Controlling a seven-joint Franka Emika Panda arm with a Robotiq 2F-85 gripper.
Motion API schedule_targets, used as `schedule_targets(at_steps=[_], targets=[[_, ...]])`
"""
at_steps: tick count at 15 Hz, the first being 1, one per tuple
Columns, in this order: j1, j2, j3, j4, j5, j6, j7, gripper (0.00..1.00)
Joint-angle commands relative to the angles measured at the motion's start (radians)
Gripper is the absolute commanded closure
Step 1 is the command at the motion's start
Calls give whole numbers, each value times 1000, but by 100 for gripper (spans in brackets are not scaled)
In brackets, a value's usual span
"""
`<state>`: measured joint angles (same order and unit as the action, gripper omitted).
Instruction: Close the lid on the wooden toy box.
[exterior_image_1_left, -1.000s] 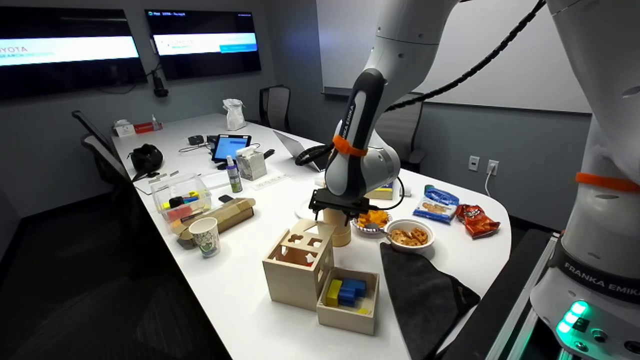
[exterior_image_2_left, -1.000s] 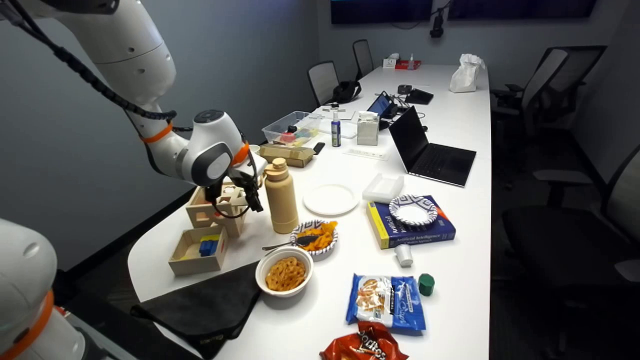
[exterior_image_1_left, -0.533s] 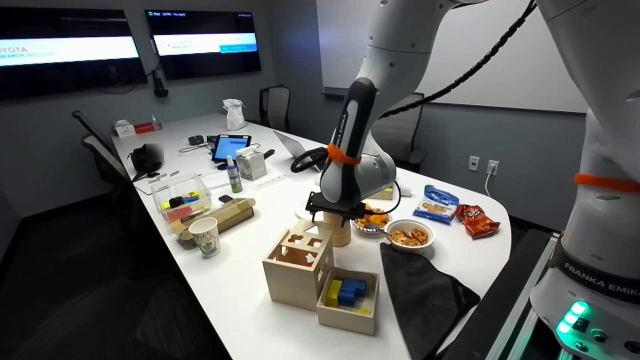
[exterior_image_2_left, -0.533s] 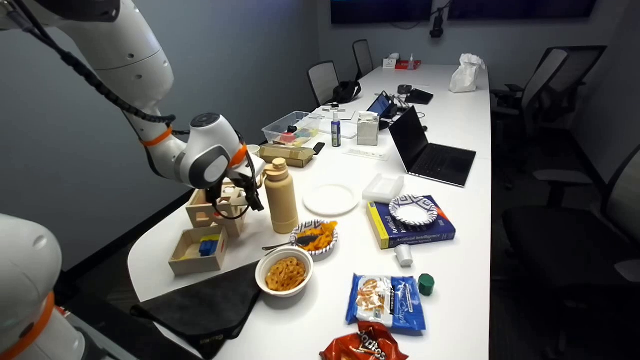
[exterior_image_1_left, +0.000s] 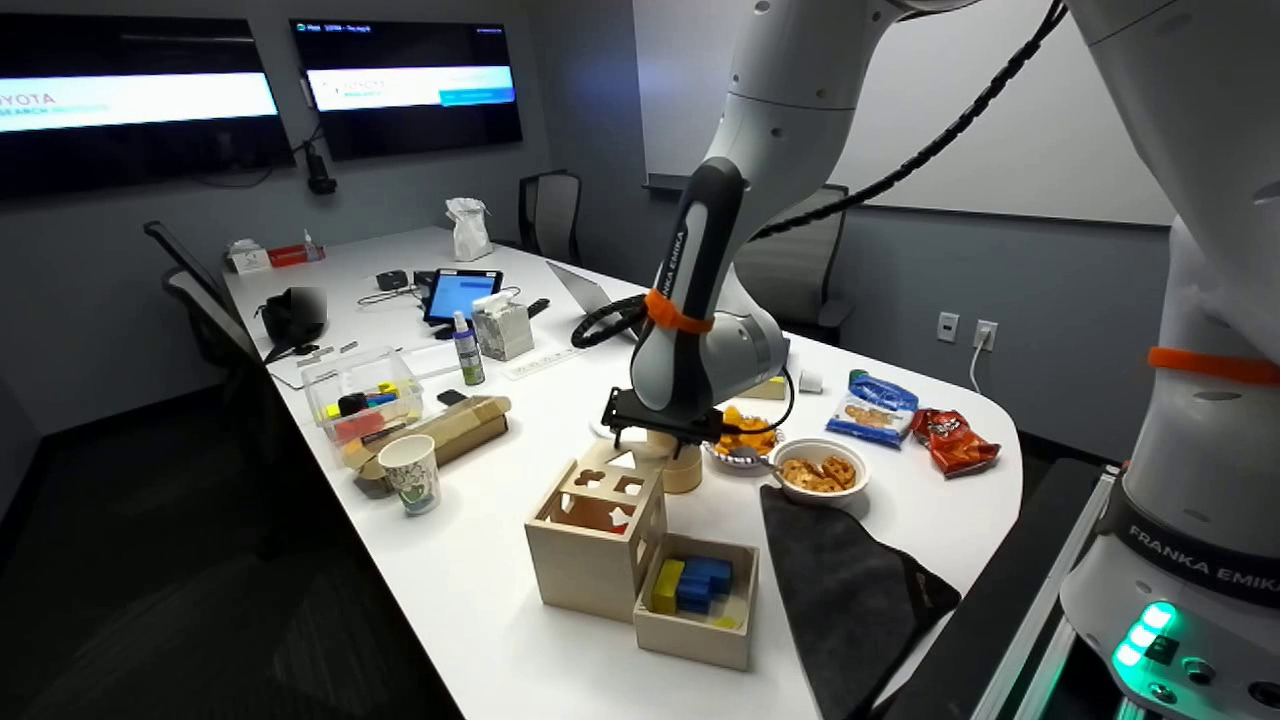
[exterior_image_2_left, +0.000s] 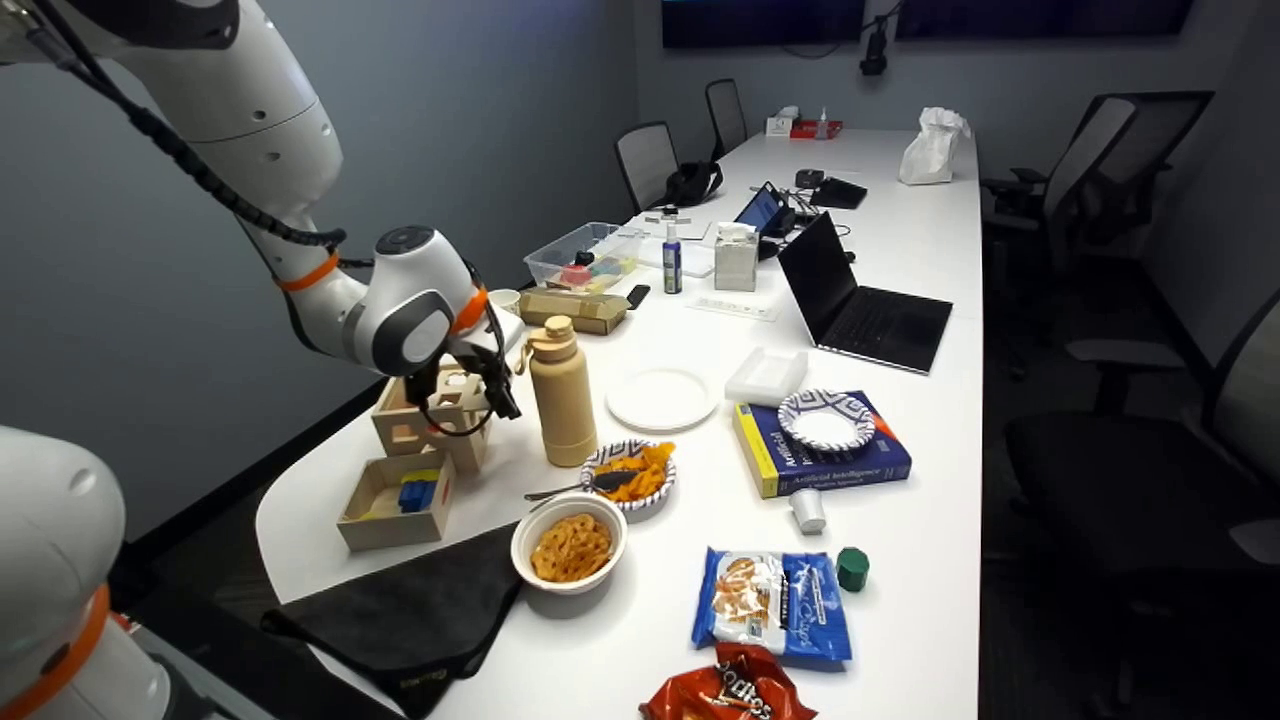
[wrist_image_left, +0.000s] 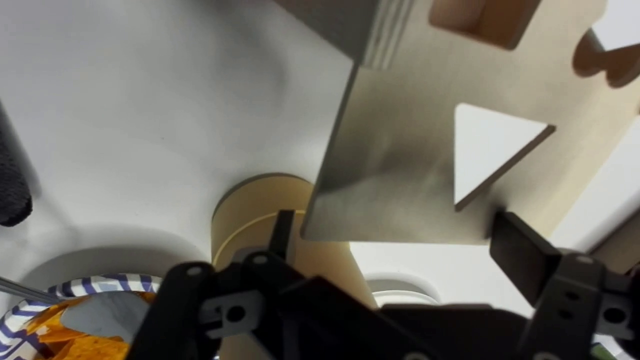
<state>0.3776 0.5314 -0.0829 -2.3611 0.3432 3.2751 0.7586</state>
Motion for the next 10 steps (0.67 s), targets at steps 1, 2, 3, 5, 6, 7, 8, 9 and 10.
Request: schedule_targets(at_steps=[1, 2, 3, 5, 6, 7, 8, 9, 10], targets=[[-61, -16, 72, 4, 22, -1, -35, 0], [-89, -20, 104, 6, 19, -10, -38, 0], [-117, -21, 135, 8, 17, -13, -41, 0], [-182, -22, 202, 8, 14, -13, -53, 0], [-221, -23, 239, 6, 11, -12, -61, 0], [-253, -23, 270, 5, 11, -13, -69, 0], [-293, -23, 308, 3, 9, -16, -79, 0], [-327, -21, 340, 3, 8, -20, -89, 0], [-364, -21, 374, 3, 6, -26, -100, 0]])
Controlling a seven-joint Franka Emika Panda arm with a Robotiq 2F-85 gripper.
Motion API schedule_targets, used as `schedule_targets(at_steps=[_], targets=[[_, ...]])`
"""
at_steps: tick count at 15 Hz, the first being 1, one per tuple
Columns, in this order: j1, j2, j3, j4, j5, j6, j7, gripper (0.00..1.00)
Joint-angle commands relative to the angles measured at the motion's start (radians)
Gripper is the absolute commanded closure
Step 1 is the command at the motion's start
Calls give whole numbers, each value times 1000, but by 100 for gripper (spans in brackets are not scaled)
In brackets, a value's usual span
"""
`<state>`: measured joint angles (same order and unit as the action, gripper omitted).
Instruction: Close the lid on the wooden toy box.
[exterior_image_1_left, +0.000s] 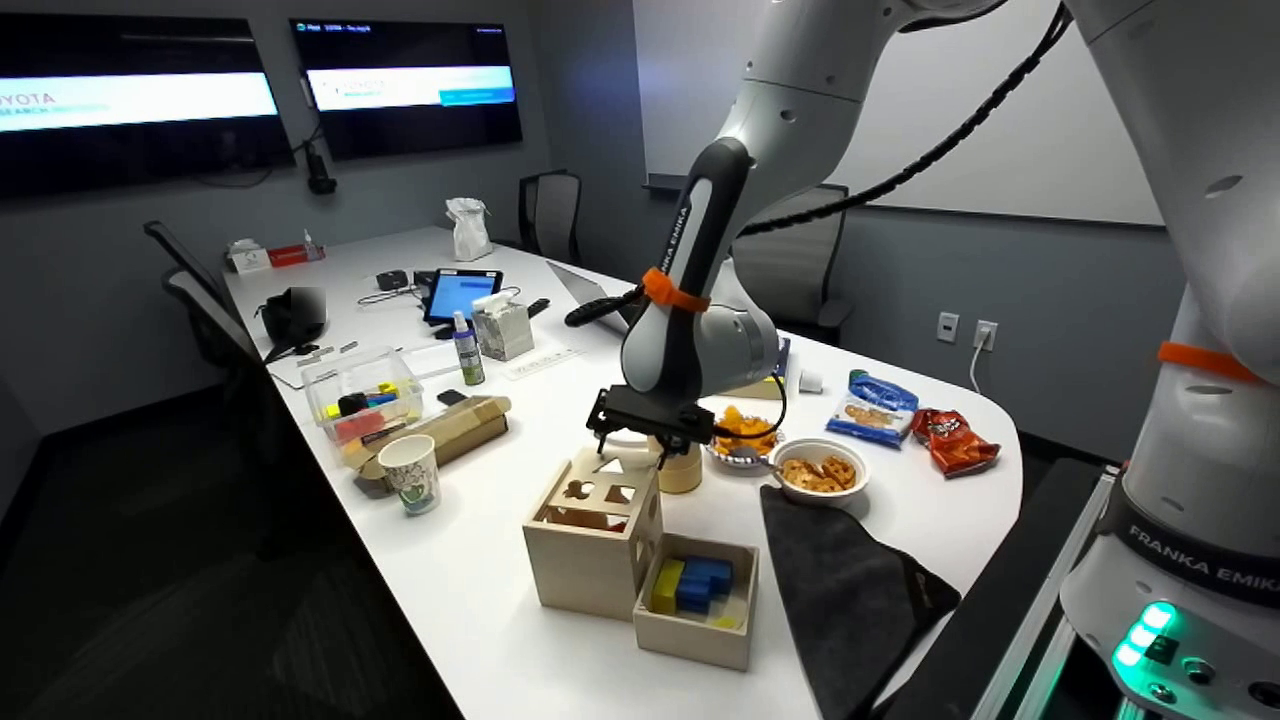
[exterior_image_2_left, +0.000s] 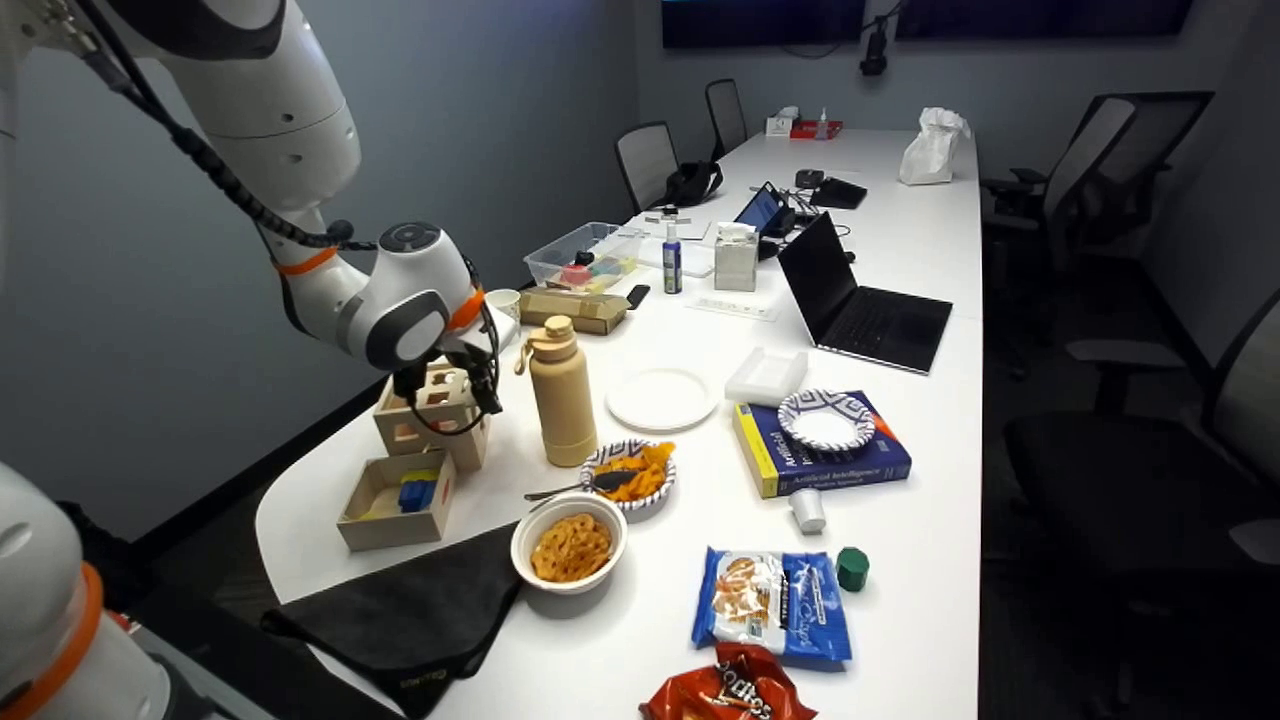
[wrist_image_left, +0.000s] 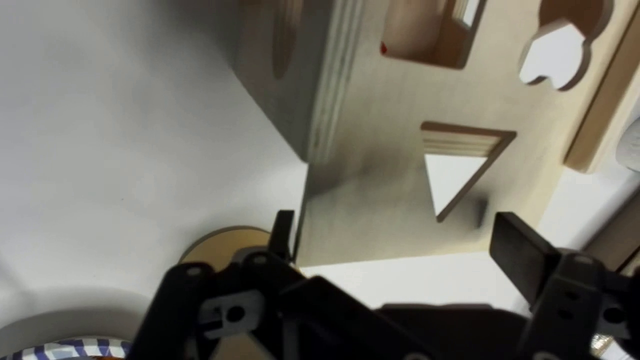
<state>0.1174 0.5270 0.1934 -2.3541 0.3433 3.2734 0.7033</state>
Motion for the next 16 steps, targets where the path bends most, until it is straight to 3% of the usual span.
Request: schedule_targets(at_steps=[1, 7, 11, 13, 16], targets=[[-137, -14, 129, -4, 7, -28, -57, 0], [-309, -12, 286, -4, 36, -141, -151, 0], [-378, -15, 348, 1, 106, -228, -247, 0], [-360, -30, 328, -7, 143, -230, -275, 0], [-279, -44, 256, -21, 169, -138, -269, 0]])
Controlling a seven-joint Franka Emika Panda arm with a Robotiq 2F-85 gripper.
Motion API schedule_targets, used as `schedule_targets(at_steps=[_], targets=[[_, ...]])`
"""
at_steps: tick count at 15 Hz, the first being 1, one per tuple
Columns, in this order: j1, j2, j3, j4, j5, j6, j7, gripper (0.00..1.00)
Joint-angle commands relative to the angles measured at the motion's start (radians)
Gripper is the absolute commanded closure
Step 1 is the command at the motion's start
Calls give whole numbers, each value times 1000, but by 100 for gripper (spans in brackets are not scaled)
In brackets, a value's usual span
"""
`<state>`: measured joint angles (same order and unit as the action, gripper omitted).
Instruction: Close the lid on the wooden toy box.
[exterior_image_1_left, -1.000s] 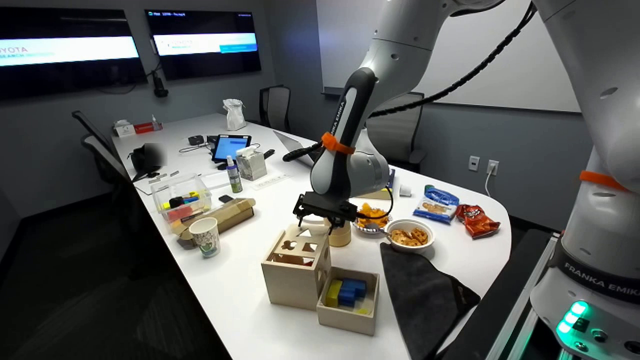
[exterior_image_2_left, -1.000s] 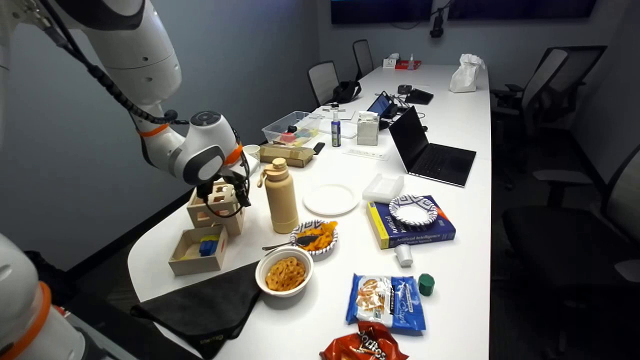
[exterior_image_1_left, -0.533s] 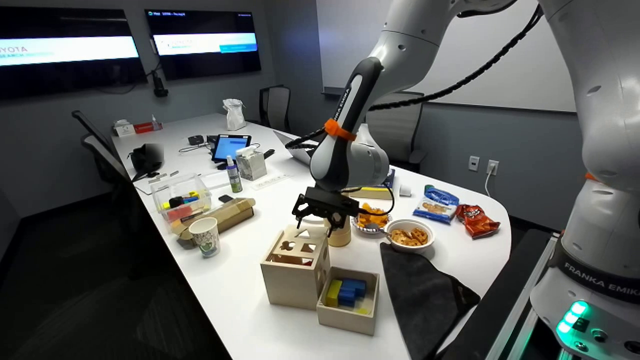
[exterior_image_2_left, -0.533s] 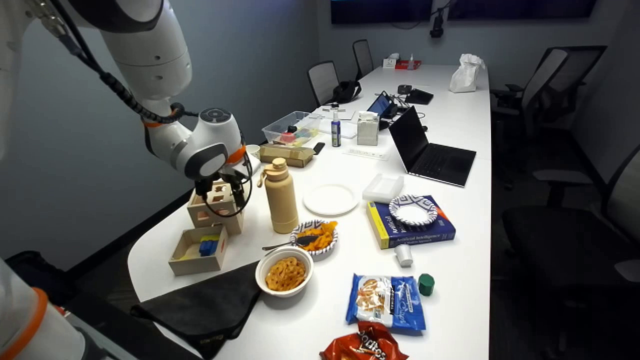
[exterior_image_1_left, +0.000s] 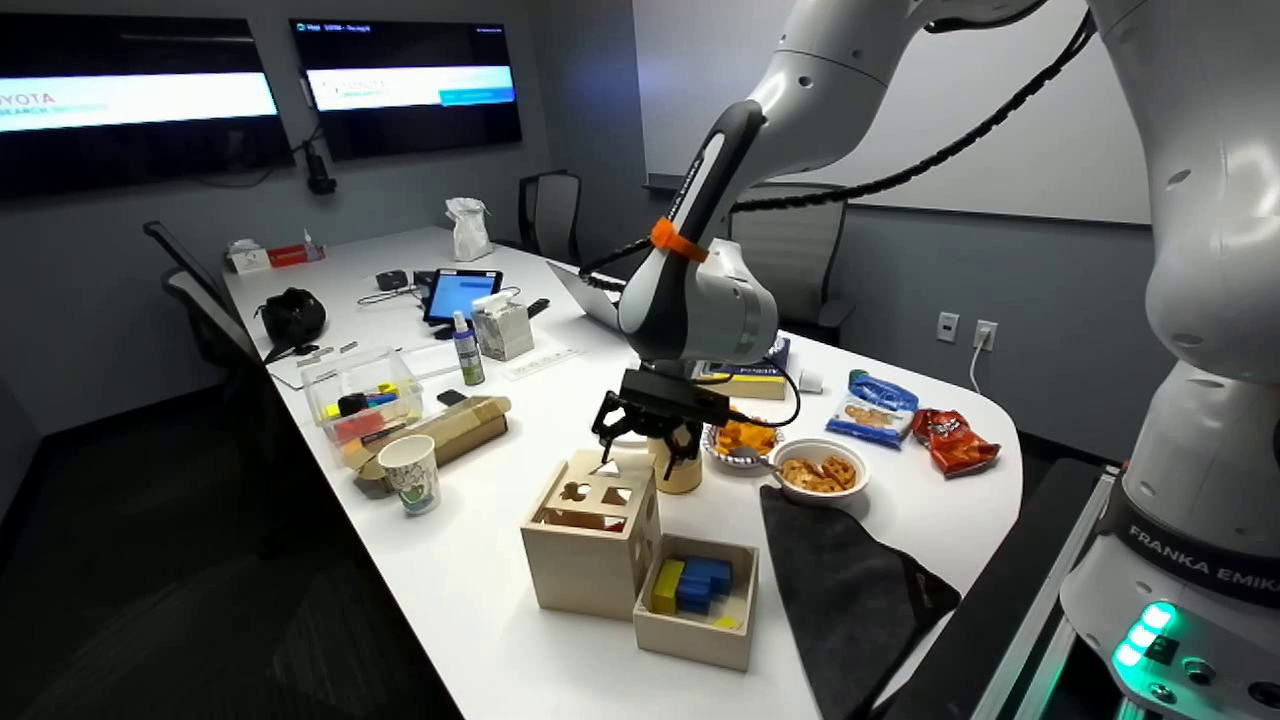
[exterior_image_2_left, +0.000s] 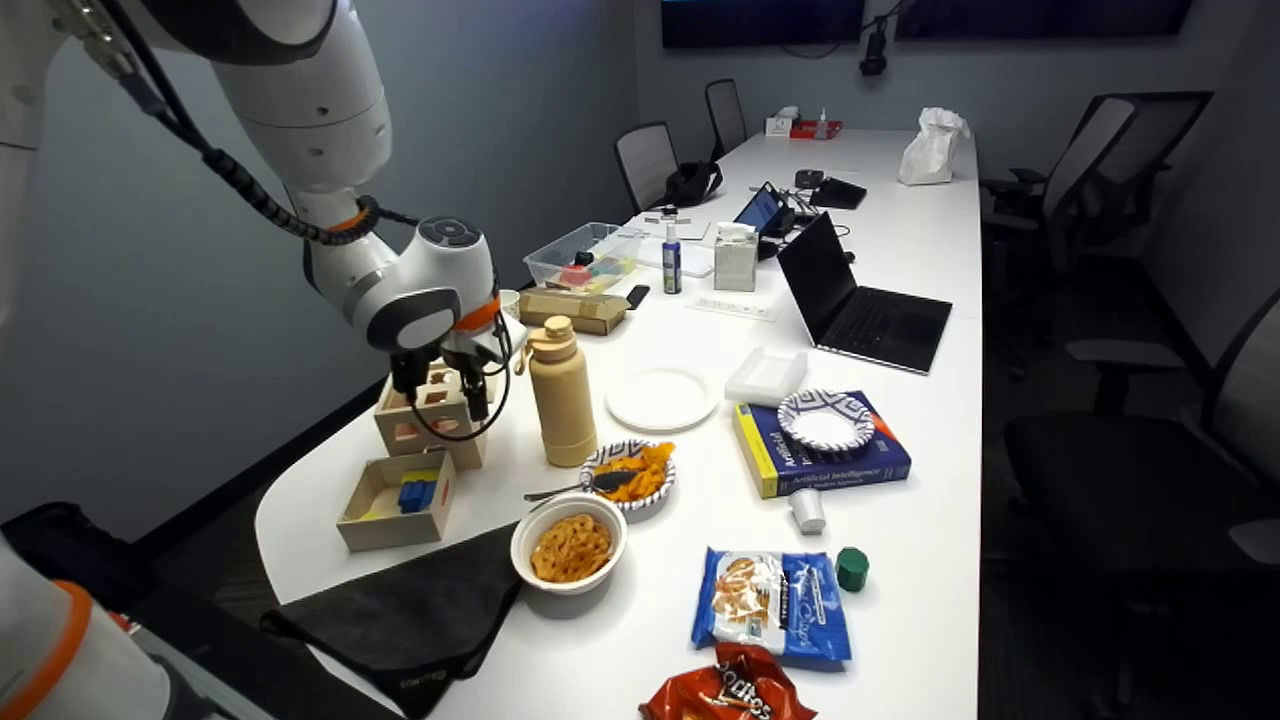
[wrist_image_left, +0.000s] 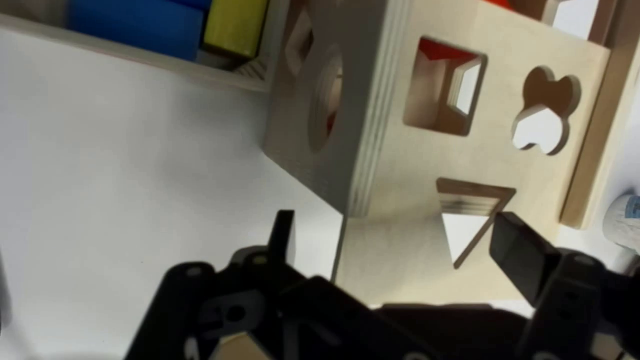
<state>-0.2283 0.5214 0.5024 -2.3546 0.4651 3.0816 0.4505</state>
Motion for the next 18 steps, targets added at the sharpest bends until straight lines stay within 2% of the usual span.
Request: schedule_targets(at_steps=[1, 4, 9, 13, 18], targets=[[82, -36, -68, -21, 50, 87, -12, 0], [130, -22, -116, -19, 45, 189, 10, 0], [266, 11, -262, -1, 36, 274, 44, 0], [348, 24, -342, 11, 38, 257, 55, 0], [364, 23, -351, 19, 28, 191, 56, 0]])
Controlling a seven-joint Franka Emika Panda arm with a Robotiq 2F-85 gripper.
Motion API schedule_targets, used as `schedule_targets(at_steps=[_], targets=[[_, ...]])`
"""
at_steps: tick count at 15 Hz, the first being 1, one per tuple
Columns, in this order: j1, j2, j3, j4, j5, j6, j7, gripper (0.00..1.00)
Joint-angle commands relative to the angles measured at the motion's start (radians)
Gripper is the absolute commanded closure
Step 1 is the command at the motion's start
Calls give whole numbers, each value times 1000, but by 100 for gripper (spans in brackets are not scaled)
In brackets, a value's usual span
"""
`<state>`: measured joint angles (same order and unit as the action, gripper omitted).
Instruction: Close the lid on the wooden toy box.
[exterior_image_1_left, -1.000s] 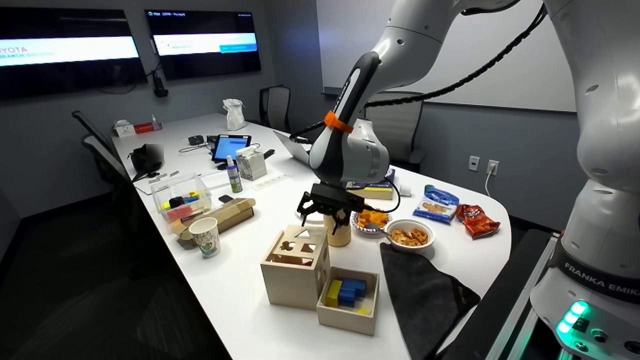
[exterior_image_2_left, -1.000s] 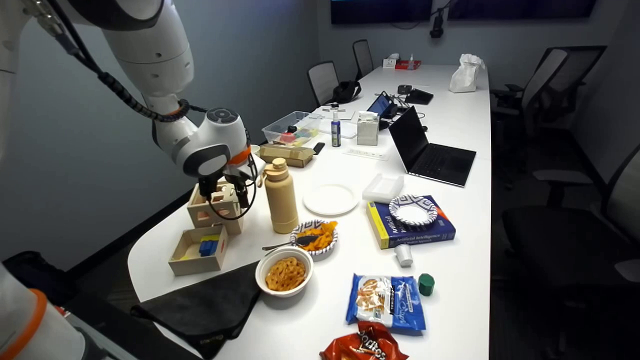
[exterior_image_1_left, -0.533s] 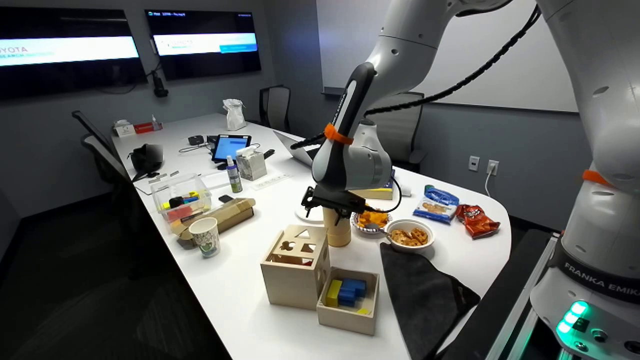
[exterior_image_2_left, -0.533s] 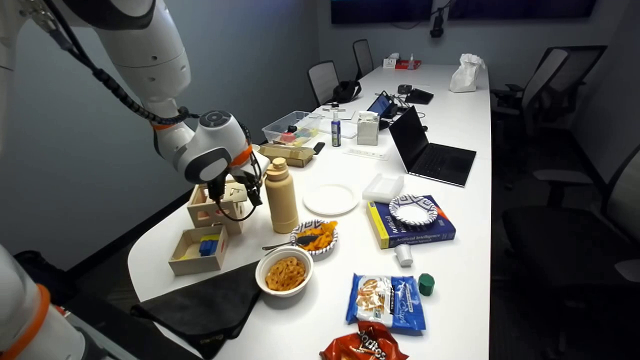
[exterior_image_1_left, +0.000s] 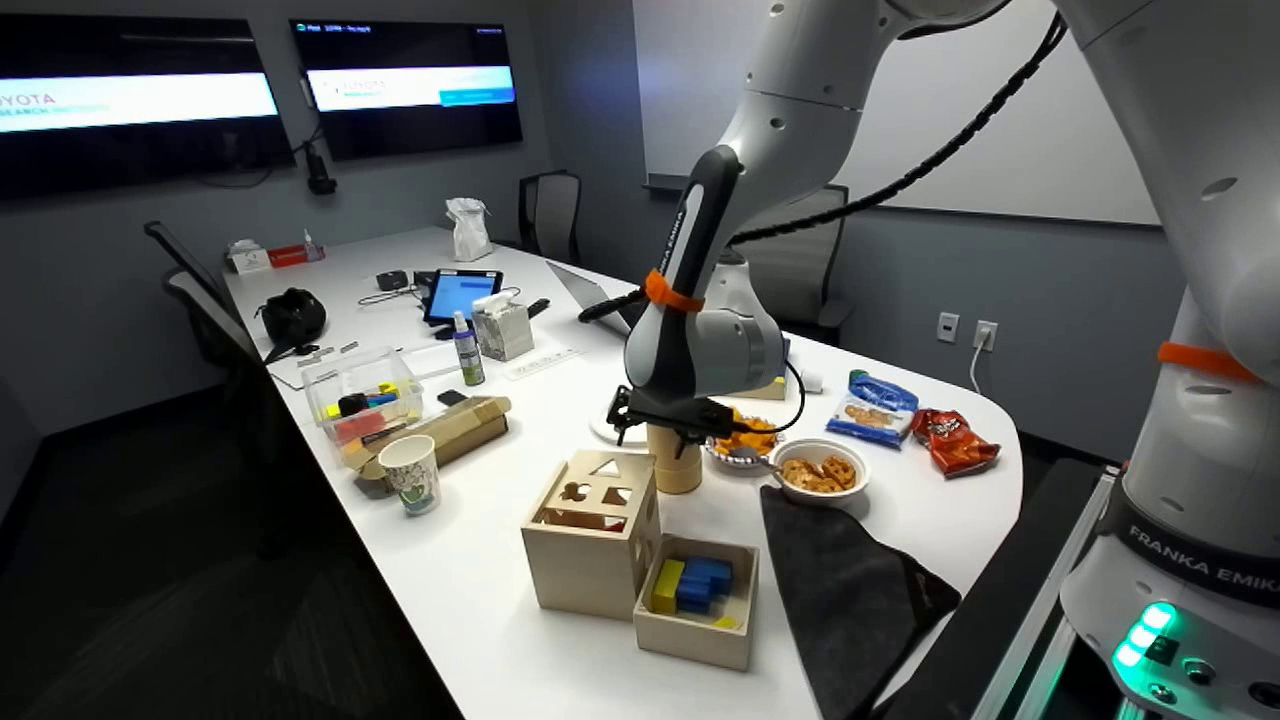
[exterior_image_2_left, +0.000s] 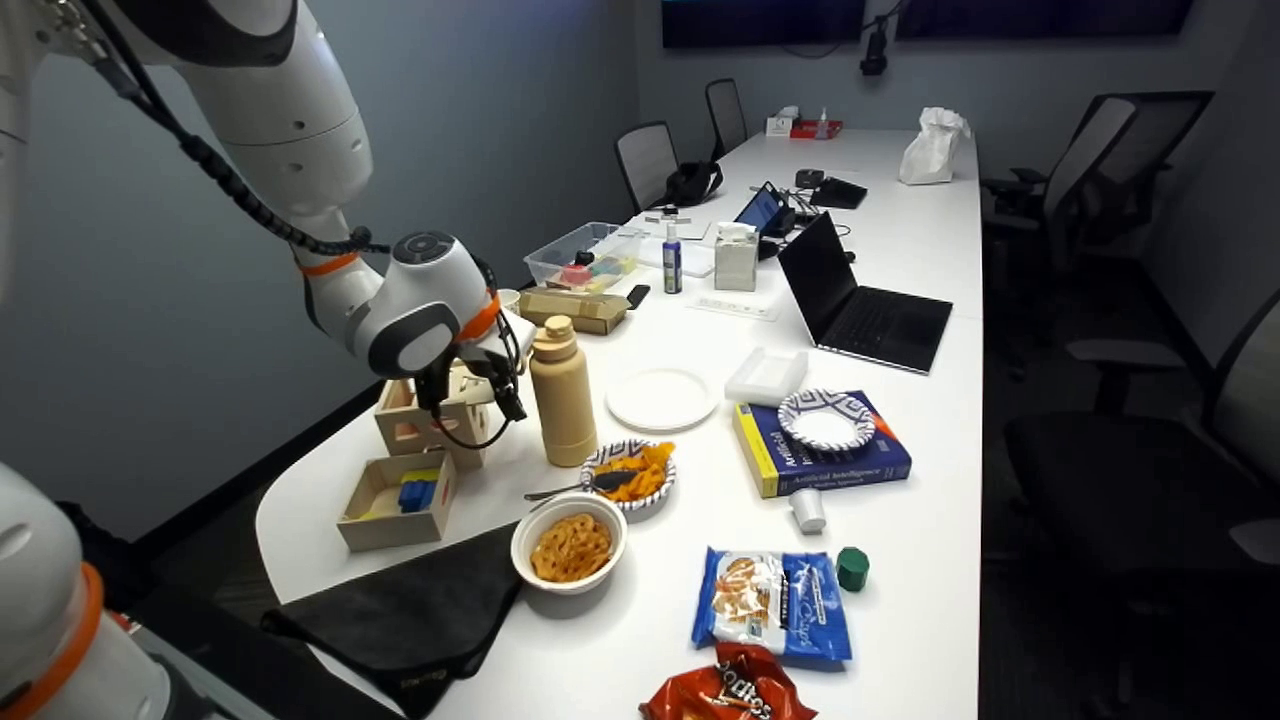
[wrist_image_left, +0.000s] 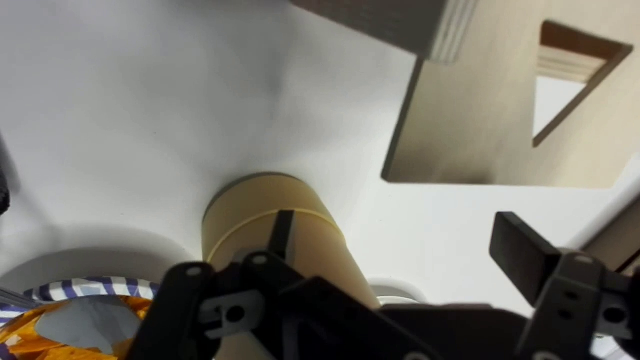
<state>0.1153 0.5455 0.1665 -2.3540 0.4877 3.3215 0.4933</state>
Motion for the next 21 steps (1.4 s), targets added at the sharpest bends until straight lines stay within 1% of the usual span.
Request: schedule_targets(at_steps=[1, 7, 10, 13, 21], targets=[[16, -2, -9, 21, 3, -69, 13, 0], [-32, -15, 34, 42, -1, -184, -1, 0], [-83, -22, 84, 52, 8, -251, -25, 0], [-118, -29, 116, 56, 22, -307, -44, 0], [-161, -56, 127, 54, 44, -396, -83, 0]])
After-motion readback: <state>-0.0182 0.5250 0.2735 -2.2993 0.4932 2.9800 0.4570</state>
